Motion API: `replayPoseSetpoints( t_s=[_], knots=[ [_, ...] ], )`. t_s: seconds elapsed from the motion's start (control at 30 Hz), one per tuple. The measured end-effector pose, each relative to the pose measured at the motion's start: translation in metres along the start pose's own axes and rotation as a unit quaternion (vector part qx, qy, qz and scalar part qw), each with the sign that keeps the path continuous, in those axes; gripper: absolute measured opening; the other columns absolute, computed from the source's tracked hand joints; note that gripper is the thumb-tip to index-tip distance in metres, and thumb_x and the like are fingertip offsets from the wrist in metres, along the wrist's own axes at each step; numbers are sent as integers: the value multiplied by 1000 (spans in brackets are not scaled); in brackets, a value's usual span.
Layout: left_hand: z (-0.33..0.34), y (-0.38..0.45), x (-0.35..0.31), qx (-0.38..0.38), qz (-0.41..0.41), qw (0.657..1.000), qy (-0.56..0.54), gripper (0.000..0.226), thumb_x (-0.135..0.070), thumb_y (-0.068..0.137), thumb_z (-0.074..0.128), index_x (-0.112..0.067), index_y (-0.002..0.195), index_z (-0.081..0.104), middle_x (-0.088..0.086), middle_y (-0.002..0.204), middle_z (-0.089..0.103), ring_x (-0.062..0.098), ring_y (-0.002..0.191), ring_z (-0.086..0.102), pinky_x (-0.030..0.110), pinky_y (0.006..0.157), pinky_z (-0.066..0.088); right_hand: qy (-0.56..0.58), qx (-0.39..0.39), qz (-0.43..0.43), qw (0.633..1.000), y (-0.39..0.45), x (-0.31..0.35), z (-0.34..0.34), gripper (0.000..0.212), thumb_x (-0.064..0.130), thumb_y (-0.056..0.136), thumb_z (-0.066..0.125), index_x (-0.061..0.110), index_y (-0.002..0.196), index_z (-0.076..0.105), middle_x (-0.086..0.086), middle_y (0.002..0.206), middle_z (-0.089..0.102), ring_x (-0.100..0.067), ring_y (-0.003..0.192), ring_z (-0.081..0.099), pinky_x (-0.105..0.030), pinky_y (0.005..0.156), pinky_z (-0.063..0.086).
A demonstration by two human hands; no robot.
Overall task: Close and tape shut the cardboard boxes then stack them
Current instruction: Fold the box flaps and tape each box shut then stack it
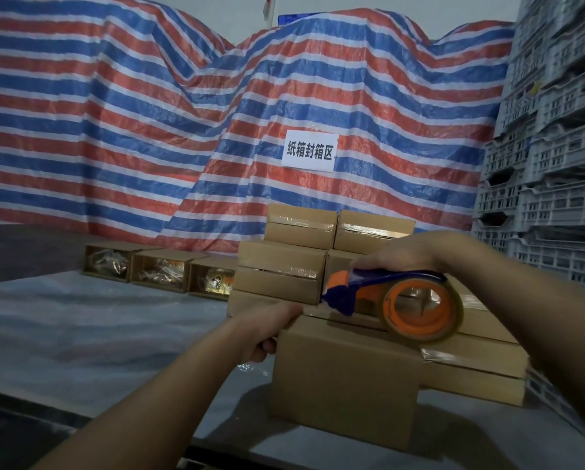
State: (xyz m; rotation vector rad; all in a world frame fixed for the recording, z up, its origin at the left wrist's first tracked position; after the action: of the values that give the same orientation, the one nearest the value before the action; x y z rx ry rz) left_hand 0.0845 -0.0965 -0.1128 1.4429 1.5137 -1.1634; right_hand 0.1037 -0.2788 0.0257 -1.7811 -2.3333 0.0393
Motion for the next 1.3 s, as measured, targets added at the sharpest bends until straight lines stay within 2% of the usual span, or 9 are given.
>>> replayPoseSetpoints(
  t_s=[0.17, 0.33, 0.5, 0.67, 0.77, 0.83, 0.9, 1.03, 1.3],
  knots=[
    [-4, -2, -2, -17, 13, 1000, 0, 33, -46, 96, 50, -20, 76, 51, -4, 52, 44, 8, 39, 32, 17, 42, 20, -42, -9, 14, 999, -13, -19, -10, 40, 54, 106, 32, 31, 92, 61, 14, 50, 60, -1, 44, 55, -12, 50, 45],
    [-2, 0, -3, -12, 17, 1000, 10, 33, -45, 95, 50, -21, 74, 51, -5, 51, 44, 9, 40, 32, 17, 43, 19, -60, -15, 69, 996, -37, -77, -11, 50, 68, 98, 35, 28, 103, 64, 1, 101, 73, -14, 91, 69, -27, 87, 51],
    [1, 2, 2, 5, -2, 1000, -6, 36, -51, 93, 52, -19, 78, 54, -5, 48, 47, 8, 39, 32, 17, 42, 20, -51, -79, 34, 995, -36, -88, -5, 24, 64, 97, 47, 43, 90, 56, 22, 93, 59, 3, 86, 55, -16, 67, 33],
    [-10, -2, -9, -28, -19, 990, 139, 54, -69, 92, 40, -19, 77, 55, -2, 62, 56, 9, 39, 46, 16, 43, 30, -39, -74, 82, 993, -34, -99, -3, 43, 70, 93, 46, 34, 110, 61, 6, 110, 63, -10, 100, 58, -30, 88, 42],
    [-22, -12, -48, -162, 109, 938, 286, 52, -64, 97, 29, -21, 92, 58, 2, 83, 65, 12, 70, 64, 31, 69, 55, -39, -71, 89, 993, -33, -101, -1, 48, 71, 93, 46, 31, 117, 60, 3, 113, 63, -13, 104, 58, -36, 96, 43],
    [-10, -34, -79, -245, 249, 875, 335, 44, -63, 97, 31, -28, 101, 57, -5, 90, 64, 9, 80, 61, 35, 77, 55, -23, -72, 89, 993, -33, -103, -1, 41, 71, 93, 46, 34, 106, 58, 4, 107, 63, -12, 100, 59, -33, 88, 44],
    [26, -51, -93, -196, 354, 841, 360, 41, -65, 95, 33, -36, 116, 53, -9, 107, 60, 5, 91, 58, 28, 80, 51, -11, -73, 83, 994, -34, -104, 0, 35, 71, 93, 47, 36, 96, 55, 5, 100, 62, -11, 94, 60, -30, 77, 42],
    [84, -46, -75, -71, 340, 782, 518, 69, -76, 90, 28, -34, 145, 35, -6, 146, 45, 14, 127, 46, 38, 102, 40, -11, -90, 42, 995, -34, -100, 2, 32, 67, 95, 47, 38, 95, 59, 12, 93, 65, -6, 89, 61, -26, 78, 44],
    [80, -49, -70, -98, 350, 765, 531, 67, -75, 89, 30, -31, 138, 44, -6, 131, 56, 14, 115, 53, 38, 98, 45, 37, -46, 22, 998, -49, -116, 6, 50, 67, 96, 38, 25, 96, 65, 12, 75, 71, 0, 64, 65, -22, 74, 43]
  ],
)
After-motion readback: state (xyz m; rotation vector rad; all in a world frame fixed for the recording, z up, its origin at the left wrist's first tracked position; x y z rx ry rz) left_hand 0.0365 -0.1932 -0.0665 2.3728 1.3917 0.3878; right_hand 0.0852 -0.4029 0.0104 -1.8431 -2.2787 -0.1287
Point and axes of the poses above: each hand's wrist, its own y-axis towards the middle knuckle, its own z-axis out of the palm, x = y × z, the point moved 9 cm from there along y, towards the middle knuckle
